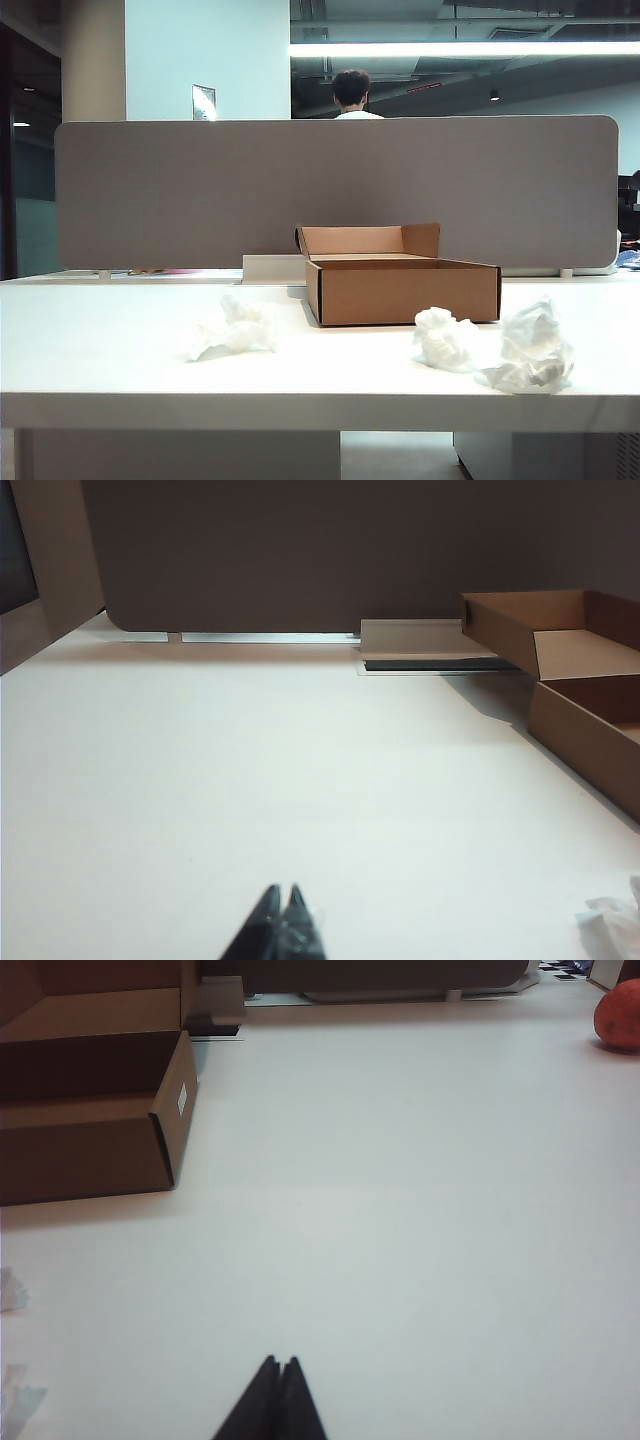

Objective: Pick up all the paper balls on the table and put them in the paper box.

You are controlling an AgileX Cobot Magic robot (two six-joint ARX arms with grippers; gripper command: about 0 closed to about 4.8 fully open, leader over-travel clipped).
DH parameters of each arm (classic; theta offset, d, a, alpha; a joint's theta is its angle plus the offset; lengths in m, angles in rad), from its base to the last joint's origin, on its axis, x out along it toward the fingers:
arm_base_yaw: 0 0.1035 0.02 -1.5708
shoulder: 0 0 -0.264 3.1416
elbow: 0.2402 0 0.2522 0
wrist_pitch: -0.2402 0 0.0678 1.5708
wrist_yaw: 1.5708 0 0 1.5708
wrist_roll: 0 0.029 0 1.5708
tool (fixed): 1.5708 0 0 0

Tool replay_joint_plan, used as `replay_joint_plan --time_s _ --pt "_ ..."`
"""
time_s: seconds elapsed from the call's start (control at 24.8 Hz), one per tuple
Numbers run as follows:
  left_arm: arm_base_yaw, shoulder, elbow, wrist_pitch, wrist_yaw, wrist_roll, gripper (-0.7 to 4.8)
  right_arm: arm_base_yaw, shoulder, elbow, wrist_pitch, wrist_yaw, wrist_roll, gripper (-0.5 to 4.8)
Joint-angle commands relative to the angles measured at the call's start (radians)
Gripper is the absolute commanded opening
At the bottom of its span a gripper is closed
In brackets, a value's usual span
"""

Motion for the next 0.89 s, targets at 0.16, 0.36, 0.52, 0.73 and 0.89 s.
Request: replay_joint_plan --time_s 0.16,0.36,0.52,0.73,0.89 --pt "-0.001 0.001 0.003 0.010 0.000 -0.003 -0.06 0.000 -0.002 -0.006 0.004 -0.002 0.005 0.00" --pt "-0.001 0.001 0.003 0.014 0.001 -0.003 -0.06 0.000 -0.002 -0.006 0.007 -0.003 0.005 0.00" --pt "-0.001 0.001 0.003 0.022 0.038 -0.004 -0.06 0.000 -0.002 -0.005 0.012 -0.003 0.009 0.00" --pt "-0.002 0.001 0.003 0.012 0.058 -0.129 -0.06 0.000 -0.002 -0.005 0.011 -0.006 0.101 0.00" --pt "-0.002 0.001 0.008 0.012 0.153 -0.161 -0.06 0.000 -0.002 -0.004 0.013 -0.037 0.172 -0.02"
